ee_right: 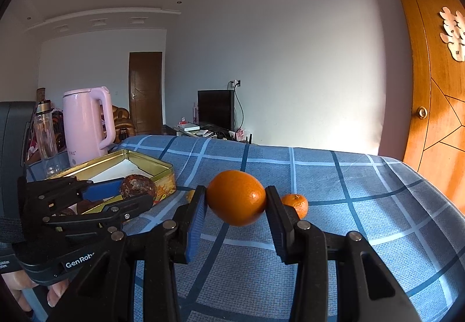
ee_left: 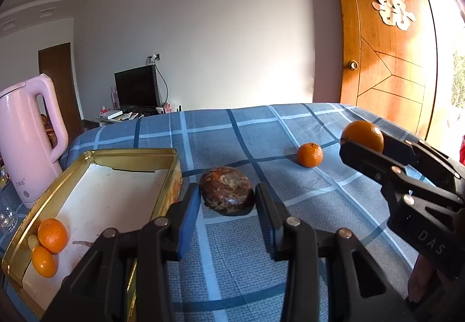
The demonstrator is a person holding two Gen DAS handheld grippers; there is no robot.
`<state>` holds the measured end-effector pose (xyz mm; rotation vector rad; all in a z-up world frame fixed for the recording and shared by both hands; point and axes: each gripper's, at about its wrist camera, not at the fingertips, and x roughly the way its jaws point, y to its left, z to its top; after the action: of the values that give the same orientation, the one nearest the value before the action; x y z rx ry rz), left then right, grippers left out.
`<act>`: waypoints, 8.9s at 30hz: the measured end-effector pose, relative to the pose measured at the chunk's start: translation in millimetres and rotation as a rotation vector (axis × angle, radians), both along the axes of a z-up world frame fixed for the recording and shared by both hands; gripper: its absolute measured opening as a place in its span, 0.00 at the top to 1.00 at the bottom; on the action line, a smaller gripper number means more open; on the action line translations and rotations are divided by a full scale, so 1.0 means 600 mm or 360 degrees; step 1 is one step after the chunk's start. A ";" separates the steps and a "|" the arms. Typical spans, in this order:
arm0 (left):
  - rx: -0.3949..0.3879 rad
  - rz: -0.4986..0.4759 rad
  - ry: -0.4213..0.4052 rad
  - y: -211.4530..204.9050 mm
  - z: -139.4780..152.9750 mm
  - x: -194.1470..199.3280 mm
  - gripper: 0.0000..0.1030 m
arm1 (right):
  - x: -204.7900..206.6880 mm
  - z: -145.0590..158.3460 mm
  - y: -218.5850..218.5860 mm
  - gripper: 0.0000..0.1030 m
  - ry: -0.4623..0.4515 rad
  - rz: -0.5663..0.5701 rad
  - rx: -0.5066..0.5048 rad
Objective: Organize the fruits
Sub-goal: 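Carry the brown fruit and orange in both tools over the gold tray, then open both tools to drop the brown fruit and orange into the tray, then move both open tools back toward the tan fruit and mandarin, then grasp the small tan fruit with the left tool while the right tool grasps the mandarin, then lift the tan fruit with the left tool while the right tool lifts the mandarin, then carry the tan fruit and mandarin in both tools over the gold tray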
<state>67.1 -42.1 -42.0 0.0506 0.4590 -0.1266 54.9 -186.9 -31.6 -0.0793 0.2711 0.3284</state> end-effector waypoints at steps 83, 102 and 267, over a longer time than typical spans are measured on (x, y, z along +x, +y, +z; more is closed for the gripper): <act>-0.0057 0.0571 0.0138 0.321 -0.002 -0.068 0.61 | -0.010 0.013 0.344 0.59 0.0080 0.0664 -0.0234; -0.0063 0.0596 0.0252 0.350 -0.029 -0.067 0.61 | -0.004 -0.043 0.405 0.59 0.0272 0.0795 -0.0431; 0.0004 0.0060 0.0077 -0.049 -0.006 0.181 0.72 | 0.174 -0.014 -0.021 0.54 0.0188 -0.0265 -0.0107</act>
<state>175.9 -71.2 -45.8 0.0417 0.5082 -0.0902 159.4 -199.7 -40.1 -0.1031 0.4031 0.1583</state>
